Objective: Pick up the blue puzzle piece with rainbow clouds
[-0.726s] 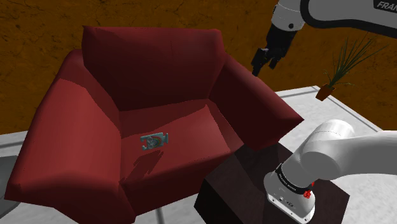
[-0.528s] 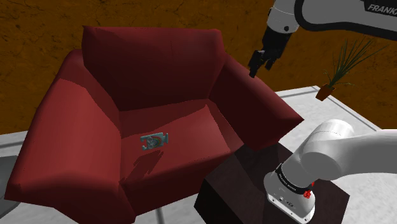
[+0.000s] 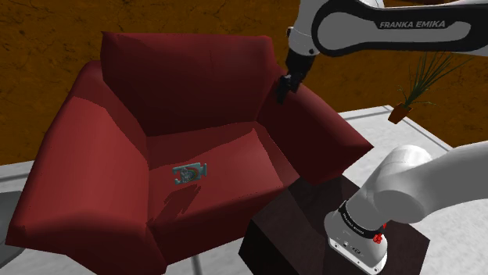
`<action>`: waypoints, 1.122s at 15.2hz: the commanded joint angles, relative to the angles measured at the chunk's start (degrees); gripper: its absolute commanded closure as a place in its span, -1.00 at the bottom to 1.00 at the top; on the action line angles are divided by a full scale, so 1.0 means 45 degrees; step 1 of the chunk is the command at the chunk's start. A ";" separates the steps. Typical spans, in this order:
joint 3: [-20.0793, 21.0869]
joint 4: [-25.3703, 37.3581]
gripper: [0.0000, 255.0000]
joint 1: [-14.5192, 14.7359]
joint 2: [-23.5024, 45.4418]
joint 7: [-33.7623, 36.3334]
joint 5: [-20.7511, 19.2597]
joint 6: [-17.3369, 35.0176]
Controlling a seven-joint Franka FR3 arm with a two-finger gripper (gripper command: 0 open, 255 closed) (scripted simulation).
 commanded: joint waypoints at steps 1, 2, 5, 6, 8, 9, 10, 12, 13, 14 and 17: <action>-0.0006 0.0035 -1.00 0.0308 0.0746 -0.0566 0.0095 0.0688; -0.0010 0.0107 -1.00 0.0452 0.1145 -0.0850 0.0142 0.1000; 0.0010 0.0379 -1.00 0.0873 0.2343 -0.1709 0.0303 0.1875; 0.0029 0.0487 -1.00 0.1008 0.2741 -0.1997 0.0362 0.2147; 0.0085 0.0726 -1.00 0.1272 0.3533 -0.2573 0.0485 0.2660; 0.0124 0.0856 -1.00 0.1398 0.3926 -0.2862 0.0549 0.2902; 0.0168 0.0993 -1.00 0.1522 0.4316 -0.3149 0.0612 0.3133; 0.0277 0.1283 -1.00 0.1760 0.5086 -0.3720 0.0737 0.3567; 0.0339 0.1436 -1.00 0.1876 0.5466 -0.4002 0.0798 0.3769; 0.0408 0.1594 -1.00 0.1987 0.5842 -0.4283 0.0856 0.3963; 0.0654 0.2089 -1.00 0.2300 0.6945 -0.5106 0.1008 0.4492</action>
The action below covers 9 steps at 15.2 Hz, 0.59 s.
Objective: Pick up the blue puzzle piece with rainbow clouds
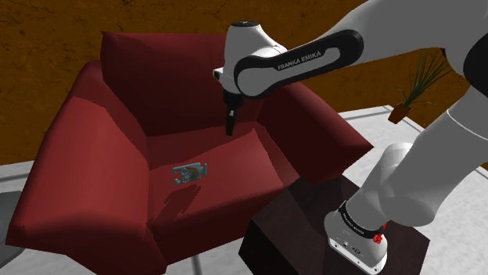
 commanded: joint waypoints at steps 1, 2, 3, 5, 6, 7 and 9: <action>0.0163 0.0300 -1.00 0.0193 0.0713 -0.0603 0.0098 0.0364; 0.0264 0.0474 -1.00 0.0286 0.1068 -0.0866 0.0134 0.0516; 0.0367 0.0649 -1.00 0.0379 0.1418 -0.1124 0.0163 0.0662; 0.0581 0.1004 -1.00 0.0564 0.2106 -0.1627 0.0201 0.0932; 0.0691 0.1183 -1.00 0.0656 0.2442 -0.1871 0.0210 0.1058; 0.0809 0.1362 -1.00 0.0743 0.2775 -0.2109 0.0210 0.1177; 0.1042 0.1720 -1.00 0.0923 0.3427 -0.2572 0.0190 0.1401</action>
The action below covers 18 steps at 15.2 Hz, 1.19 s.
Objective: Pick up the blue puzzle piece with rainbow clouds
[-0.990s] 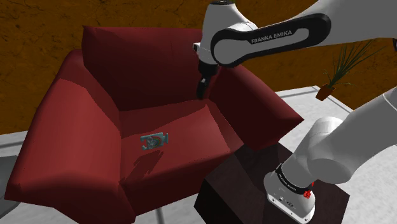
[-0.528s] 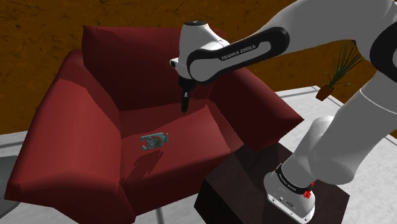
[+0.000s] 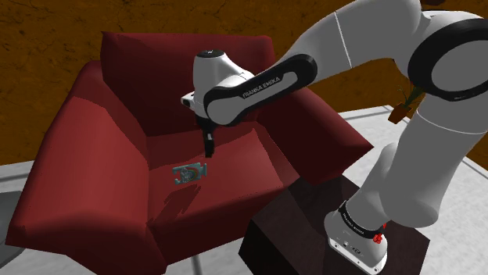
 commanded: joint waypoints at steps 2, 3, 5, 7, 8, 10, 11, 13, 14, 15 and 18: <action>0.0353 0.0541 -1.00 0.0269 0.1025 -0.0709 -0.0056 0.0375; 0.0473 0.0717 -1.00 0.0362 0.1336 -0.0924 -0.0092 0.0471; 0.0570 0.0836 -1.00 0.0450 0.1717 -0.1098 -0.0154 0.0695; 0.0549 0.0777 -1.00 0.0467 0.1945 -0.1074 -0.0204 0.0980; 0.0537 0.0752 -1.00 0.0477 0.2062 -0.1062 -0.0229 0.1121; 0.0511 0.0709 -1.00 0.0498 0.2301 -0.1037 -0.0279 0.1400; 0.0497 0.0692 -1.00 0.0509 0.2424 -0.1025 -0.0305 0.1538; 0.0488 0.0683 -1.00 0.0515 0.2495 -0.1018 -0.0319 0.1618; 0.0487 0.0698 1.00 0.0512 0.2497 -0.1023 -0.0319 0.1605; 0.0489 0.0697 1.00 0.0514 0.2493 -0.1020 -0.0318 0.1603; 0.0489 0.0696 1.00 0.0515 0.2493 -0.1019 -0.0319 0.1605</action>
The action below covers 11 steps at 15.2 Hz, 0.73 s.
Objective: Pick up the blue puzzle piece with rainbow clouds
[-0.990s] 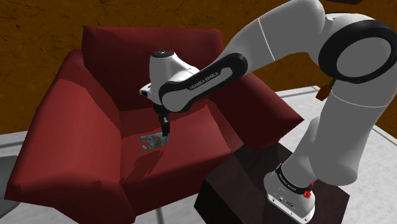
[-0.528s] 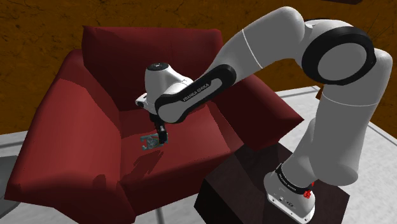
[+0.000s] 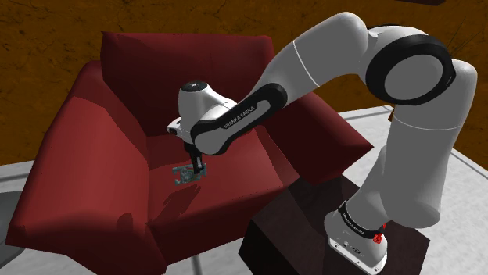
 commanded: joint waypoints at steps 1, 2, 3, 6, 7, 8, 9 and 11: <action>-0.0003 -0.0002 1.00 -0.0001 0.0005 0.0000 -0.0001 0.0001; -0.0003 -0.0002 1.00 -0.0001 0.0006 0.0000 -0.0001 0.0002; -0.0002 -0.0003 1.00 -0.0001 0.0007 0.0001 -0.0001 0.0003; 0.0012 0.0000 1.00 -0.0012 -0.0118 -0.0010 0.0024 -0.0124; 0.0026 0.0016 1.00 -0.0023 -0.0241 -0.0022 0.0049 -0.0262; 0.0040 0.0036 1.00 -0.0034 -0.0362 -0.0035 0.0074 -0.0401; 0.0053 0.0064 1.00 -0.0044 -0.0477 -0.0047 0.0099 -0.0543; 0.0077 0.0120 1.00 -0.0064 -0.0707 -0.0070 0.0147 -0.0827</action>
